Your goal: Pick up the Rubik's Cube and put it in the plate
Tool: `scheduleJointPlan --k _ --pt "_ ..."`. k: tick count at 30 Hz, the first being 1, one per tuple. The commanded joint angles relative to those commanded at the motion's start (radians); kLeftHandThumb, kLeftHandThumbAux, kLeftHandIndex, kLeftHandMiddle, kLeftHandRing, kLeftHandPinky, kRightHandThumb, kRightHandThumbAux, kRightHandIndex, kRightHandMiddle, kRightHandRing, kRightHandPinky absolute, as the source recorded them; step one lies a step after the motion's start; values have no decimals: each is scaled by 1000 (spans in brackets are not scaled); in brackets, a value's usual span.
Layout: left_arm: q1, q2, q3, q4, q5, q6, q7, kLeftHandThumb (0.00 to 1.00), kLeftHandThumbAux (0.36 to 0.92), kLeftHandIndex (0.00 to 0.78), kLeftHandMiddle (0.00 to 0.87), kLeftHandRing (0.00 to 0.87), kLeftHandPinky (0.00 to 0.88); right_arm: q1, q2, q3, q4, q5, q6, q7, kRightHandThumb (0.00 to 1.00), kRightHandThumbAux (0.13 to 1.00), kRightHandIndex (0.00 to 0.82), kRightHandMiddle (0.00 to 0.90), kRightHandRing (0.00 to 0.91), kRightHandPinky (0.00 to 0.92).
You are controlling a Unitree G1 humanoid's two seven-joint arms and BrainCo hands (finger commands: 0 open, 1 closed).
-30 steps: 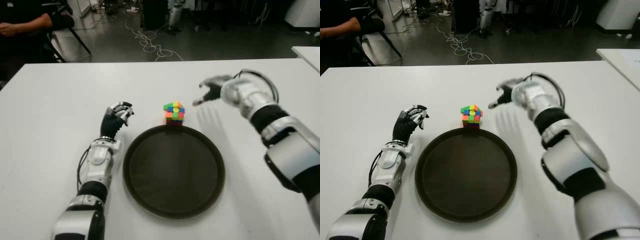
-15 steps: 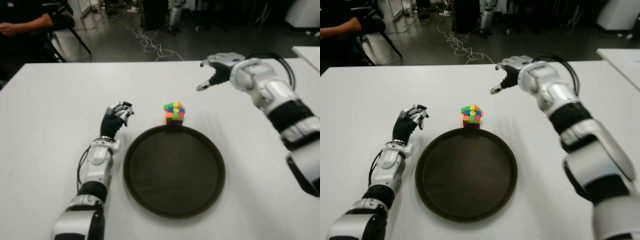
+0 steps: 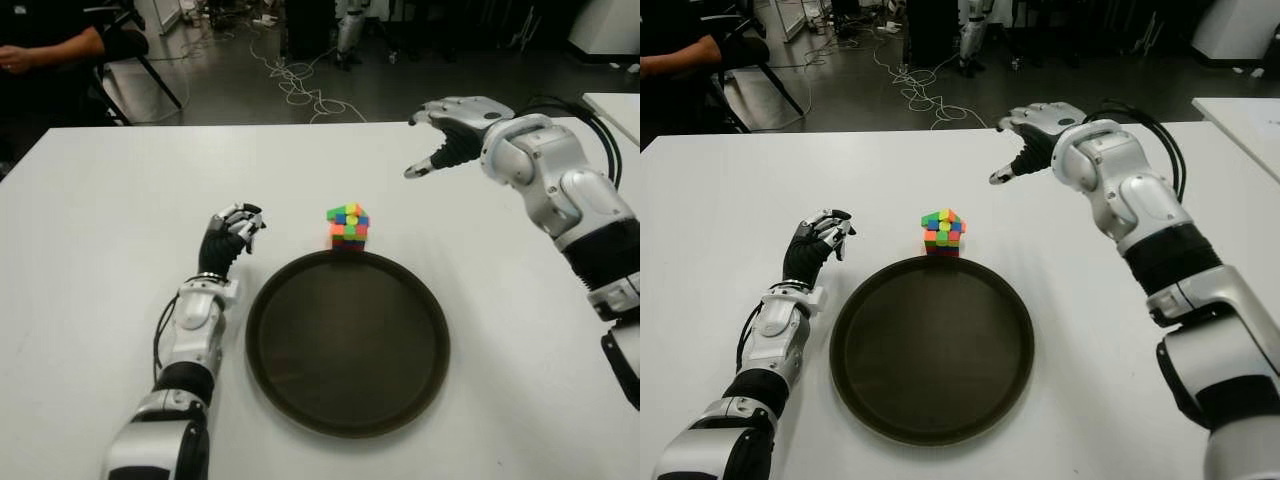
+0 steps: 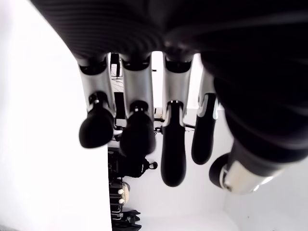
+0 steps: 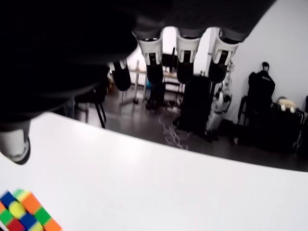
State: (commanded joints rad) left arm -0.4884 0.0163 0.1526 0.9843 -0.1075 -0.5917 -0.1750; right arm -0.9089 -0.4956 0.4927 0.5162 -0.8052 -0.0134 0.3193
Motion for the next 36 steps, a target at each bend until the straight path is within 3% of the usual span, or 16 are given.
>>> scheduleJointPlan --k 8,12,15,26,36 --pt "-6 0 5 5 -2 2 10 856 658 420 563 767 779 -22 123 -14 265 14 -110 -346 92 439 0 12 3 20" --pt "-10 1 11 5 -10 18 14 855 658 420 567 762 774 -25 145 -17 304 18 -146 -426 63 450 0 23 8 20" --pt "-20 4 27 0 -31 58 7 855 658 420 567 775 795 -46 193 -2 397 11 -174 -509 31 467 3 37 16 18" --pt "-27 4 46 -31 -59 136 3 855 658 422 567 774 796 -72 281 38 586 0 -233 -647 0 494 46 97 83 67" --pt "-23 -3 57 -39 -79 139 -15 856 658 423 558 783 814 -97 311 68 661 2 -252 -611 0 550 74 100 92 70"
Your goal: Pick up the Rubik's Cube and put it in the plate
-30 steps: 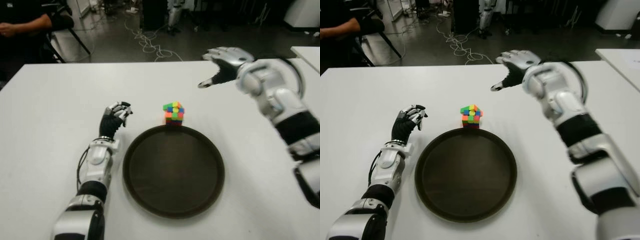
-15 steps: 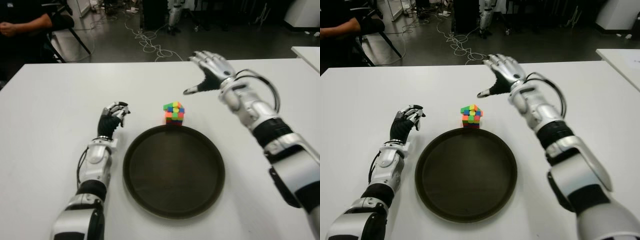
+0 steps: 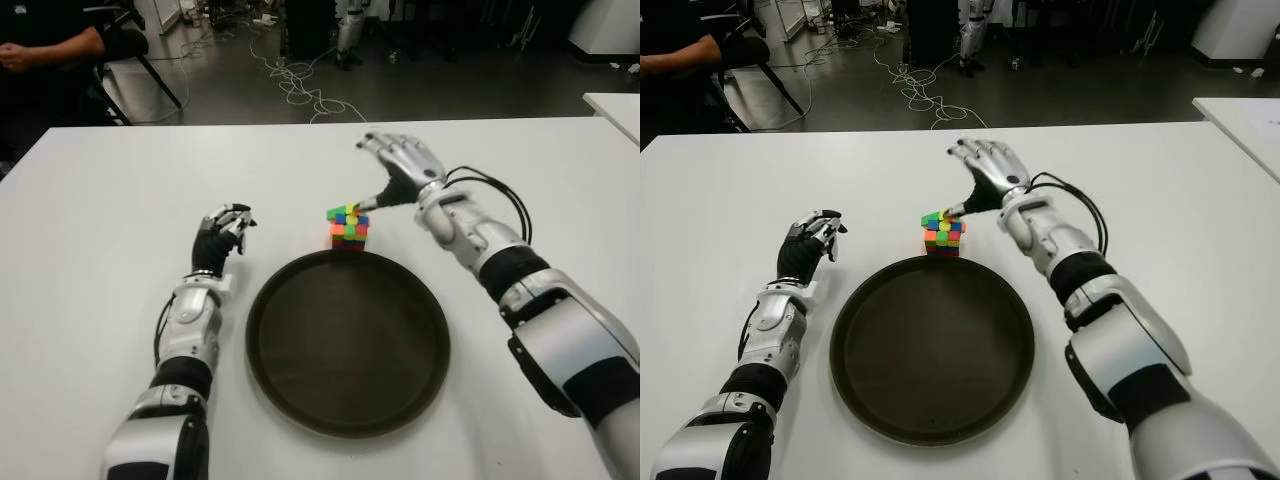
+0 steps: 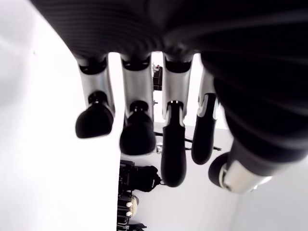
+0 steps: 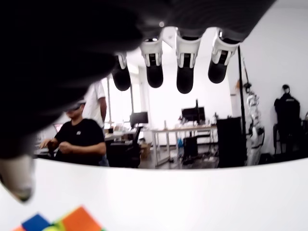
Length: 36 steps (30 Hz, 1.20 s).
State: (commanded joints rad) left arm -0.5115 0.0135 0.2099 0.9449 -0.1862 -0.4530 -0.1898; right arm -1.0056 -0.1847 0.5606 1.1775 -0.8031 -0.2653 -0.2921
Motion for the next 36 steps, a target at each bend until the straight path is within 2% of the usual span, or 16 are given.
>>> scheduleJointPlan --k 22,36 --pt "3 -1 -10 10 33 -40 10 850 659 424 587 769 782 -9 36 62 46 -13 50 12 0 582 80 84 69 40" --pt "5 0 -18 1 38 -29 11 849 660 420 578 780 793 -14 56 106 51 -30 95 31 0 574 73 70 66 42"
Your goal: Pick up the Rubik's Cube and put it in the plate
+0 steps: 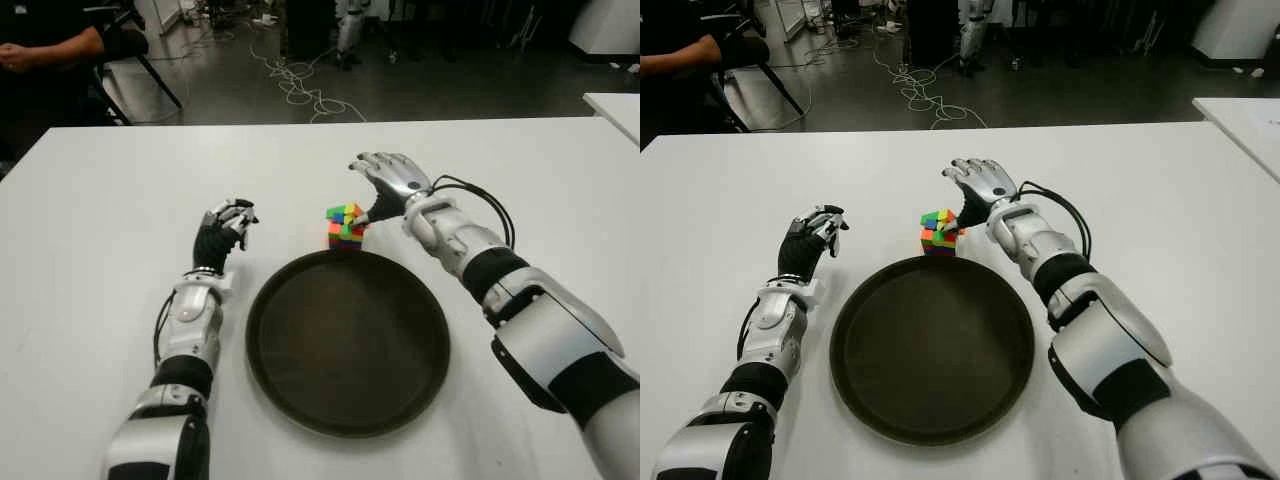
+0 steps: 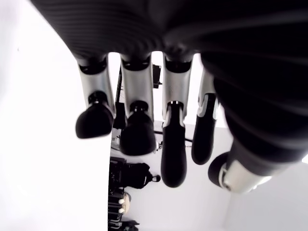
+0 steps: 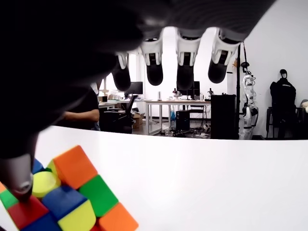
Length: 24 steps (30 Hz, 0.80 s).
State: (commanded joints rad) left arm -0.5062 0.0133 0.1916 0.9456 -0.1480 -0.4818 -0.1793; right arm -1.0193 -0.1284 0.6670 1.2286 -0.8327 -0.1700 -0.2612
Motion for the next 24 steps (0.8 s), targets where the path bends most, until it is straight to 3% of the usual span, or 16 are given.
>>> scheduleJointPlan --k 24 --pt "-17 -16 44 12 -69 28 -28 853 659 423 565 789 809 2 21 -2 -18 14 52 -31 0 609 90 87 86 45"
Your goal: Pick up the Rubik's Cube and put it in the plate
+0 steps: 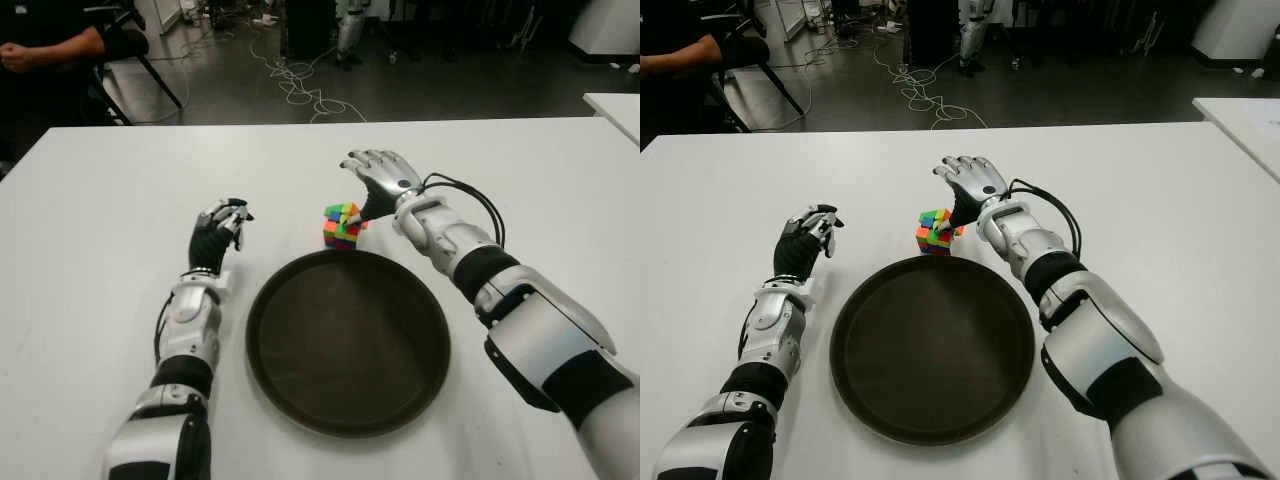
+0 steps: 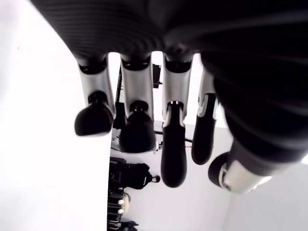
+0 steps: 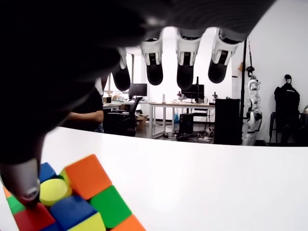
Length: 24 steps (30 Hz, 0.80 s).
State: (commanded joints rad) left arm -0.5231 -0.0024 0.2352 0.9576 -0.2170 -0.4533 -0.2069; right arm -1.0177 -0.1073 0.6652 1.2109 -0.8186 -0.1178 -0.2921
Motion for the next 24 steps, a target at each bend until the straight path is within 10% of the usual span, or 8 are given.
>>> scheduleJointPlan --k 24 --pt "-16 3 9 22 0 18 7 856 657 422 556 781 802 -6 4 -43 -1 20 44 -21 0 642 105 104 95 53"
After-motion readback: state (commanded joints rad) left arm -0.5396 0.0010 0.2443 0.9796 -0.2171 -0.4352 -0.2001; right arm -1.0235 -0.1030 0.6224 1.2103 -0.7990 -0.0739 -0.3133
